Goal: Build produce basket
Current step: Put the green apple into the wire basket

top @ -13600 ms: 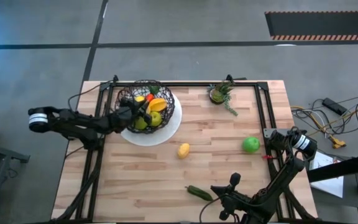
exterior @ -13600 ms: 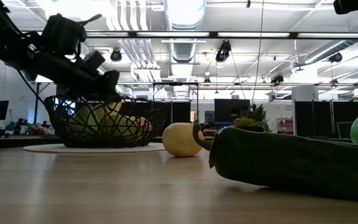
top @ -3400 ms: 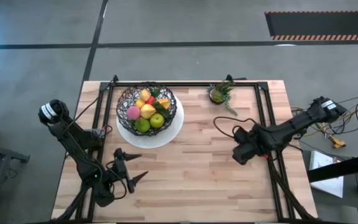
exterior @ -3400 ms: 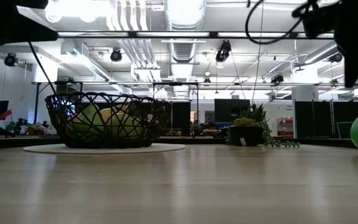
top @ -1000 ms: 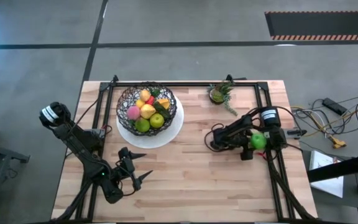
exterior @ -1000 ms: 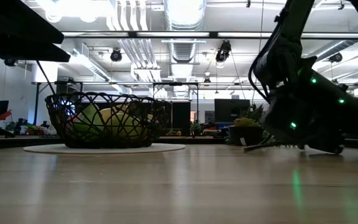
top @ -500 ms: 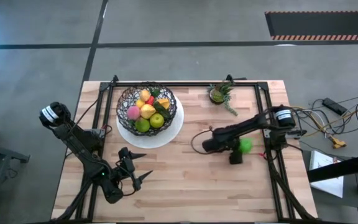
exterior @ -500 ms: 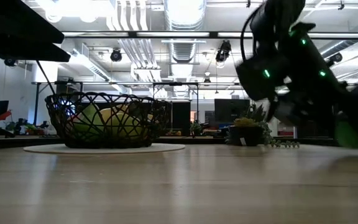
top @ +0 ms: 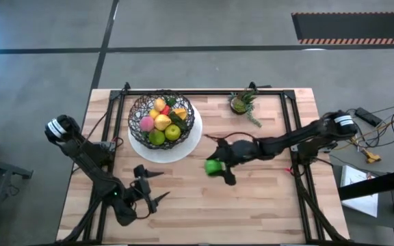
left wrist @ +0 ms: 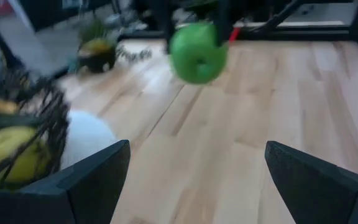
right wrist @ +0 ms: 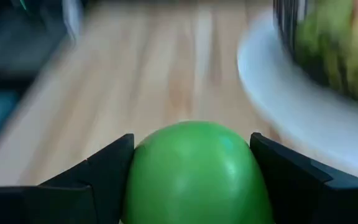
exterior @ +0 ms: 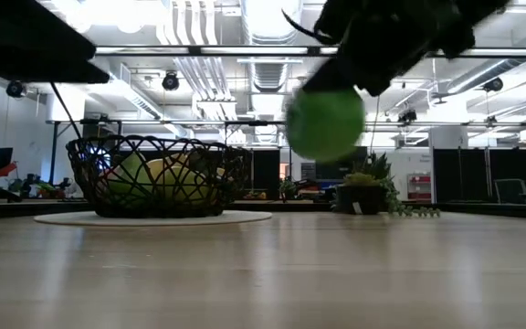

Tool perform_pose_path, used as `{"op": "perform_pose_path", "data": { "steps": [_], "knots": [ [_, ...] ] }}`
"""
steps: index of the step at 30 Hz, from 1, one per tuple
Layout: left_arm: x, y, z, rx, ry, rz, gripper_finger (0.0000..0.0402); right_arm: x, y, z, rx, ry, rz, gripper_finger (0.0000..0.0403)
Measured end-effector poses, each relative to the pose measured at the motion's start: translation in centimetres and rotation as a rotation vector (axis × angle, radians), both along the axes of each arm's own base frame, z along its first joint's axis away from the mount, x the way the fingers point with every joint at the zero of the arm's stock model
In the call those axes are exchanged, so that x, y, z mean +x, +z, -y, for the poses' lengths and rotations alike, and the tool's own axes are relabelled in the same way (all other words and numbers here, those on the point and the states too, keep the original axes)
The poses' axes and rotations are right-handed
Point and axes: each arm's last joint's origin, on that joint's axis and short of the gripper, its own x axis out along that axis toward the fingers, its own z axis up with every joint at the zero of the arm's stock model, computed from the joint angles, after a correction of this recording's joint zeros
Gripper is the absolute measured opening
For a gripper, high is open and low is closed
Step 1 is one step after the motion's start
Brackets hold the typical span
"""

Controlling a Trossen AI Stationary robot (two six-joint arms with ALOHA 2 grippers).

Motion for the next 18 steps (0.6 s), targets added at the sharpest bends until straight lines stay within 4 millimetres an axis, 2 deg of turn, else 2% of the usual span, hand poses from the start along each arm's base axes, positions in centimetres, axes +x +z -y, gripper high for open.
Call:
{"op": "perform_pose_path", "data": {
  "steps": [5,9,15,18],
  "knots": [
    [2.4,-0.5,2.0,0.212,-0.078,0.018,0.0357,-1.7,-2.7,0.2,0.102,-0.006,0.421,0.0279],
    [4.8,-0.3,2.8,0.369,-0.098,0.052,0.0357,-2.7,-4.7,0.3,0.197,0.007,0.641,0.0279],
    [8.5,0.0,1.6,0.371,-0.169,0.141,0.0357,0.3,-7.1,-0.8,0.218,0.061,0.594,0.0279],
    [9.7,-0.5,0.4,0.352,-0.204,0.141,0.0357,2.0,-6.7,-1.7,0.224,0.152,0.635,0.0279]
  ]
}}
